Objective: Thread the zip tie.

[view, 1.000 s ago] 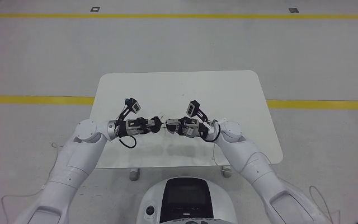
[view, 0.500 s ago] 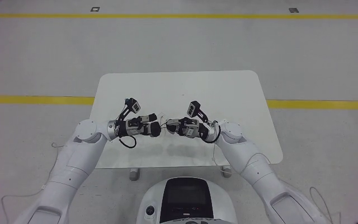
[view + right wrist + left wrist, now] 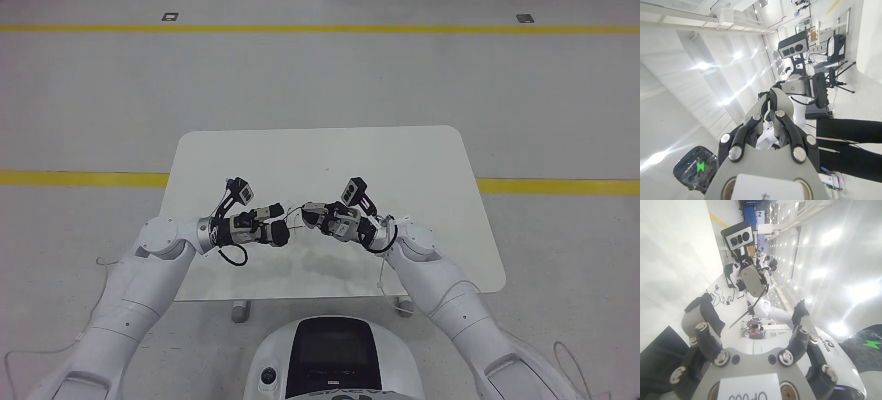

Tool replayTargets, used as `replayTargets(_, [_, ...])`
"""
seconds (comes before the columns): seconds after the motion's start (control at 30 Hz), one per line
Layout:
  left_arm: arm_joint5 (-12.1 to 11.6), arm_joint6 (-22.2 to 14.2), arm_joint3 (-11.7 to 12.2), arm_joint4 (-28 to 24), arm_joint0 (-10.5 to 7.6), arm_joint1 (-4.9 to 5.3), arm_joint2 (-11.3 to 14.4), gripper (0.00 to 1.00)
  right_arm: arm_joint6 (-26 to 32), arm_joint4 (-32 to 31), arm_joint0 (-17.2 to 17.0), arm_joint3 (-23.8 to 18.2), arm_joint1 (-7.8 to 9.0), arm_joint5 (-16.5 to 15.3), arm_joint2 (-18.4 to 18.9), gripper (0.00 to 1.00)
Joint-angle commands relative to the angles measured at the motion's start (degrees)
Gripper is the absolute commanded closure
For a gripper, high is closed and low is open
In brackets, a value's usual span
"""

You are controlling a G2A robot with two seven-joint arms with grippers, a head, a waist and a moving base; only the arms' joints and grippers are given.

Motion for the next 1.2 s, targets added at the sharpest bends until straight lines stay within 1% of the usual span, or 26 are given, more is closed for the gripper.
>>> replayTargets(0.0, [0.01,-0.04,0.0,-0.04,0.0,0.0,-0.01,0.0,0.11,0.12,0.0,0.01,0.0,0.04,-0.01,1.0])
replayTargets(0.03, [0.01,-0.04,0.0,-0.04,0.0,0.0,-0.01,0.0,0.11,0.12,0.0,0.01,0.0,0.04,-0.01,1.0])
replayTargets(0.1, [0.21,0.29,0.0,-0.2,0.14,-0.03,0.06,0.0,-1.85,-0.2,-0.56,-0.86,0.0,0.13,0.04,1.0])
replayTargets(0.13, [0.72,1.35,-0.21,-0.85,0.46,-0.11,0.24,0.0,-2.5,-0.2,-0.89,-1.44,0.02,0.28,0.08,1.0])
replayTargets(0.2, [0.52,2.07,-0.47,-1.64,0.75,-0.19,0.46,0.0,-3.06,0.37,-1.53,-2.35,0.05,0.65,0.22,1.0])
replayTargets(0.33, [0.11,0.59,-0.21,-4.65,0.9,-0.38,0.92,0.0,-2.95,1.87,-2.11,-2.72,-0.07,0.77,0.14,1.0])
replayTargets(0.53, [-0.61,-0.6,0.66,-6.23,0.38,-0.55,1.57,0.0,-2.32,4.29,-2.13,-2.11,-0.42,0.66,-0.25,1.0])
replayTargets(0.67, [-1.14,-0.98,0.87,-7.38,0.11,-0.76,2.17,0.0,-2.75,4.53,-1.92,-1.64,-0.6,0.59,-0.63,1.0])
replayTargets(0.77, [-1.55,-1.1,1.14,-8.03,-0.16,-0.91,2.59,0.0,-3.22,3.85,-1.78,-1.45,-0.68,0.5,-0.99,1.0])
replayTargets(0.93, [-2.17,-1.15,1.75,-8.63,-0.49,-0.99,2.73,0.0,-4.02,0.66,-1.58,-1.22,-0.43,-0.11,-0.97,1.0])
replayTargets(1.17, [-2.69,-0.82,2.2,-7.84,-0.6,-0.82,2.43,0.0,-3.48,-5.22,-1.66,-2.17,0.6,0.46,0.16,1.0])
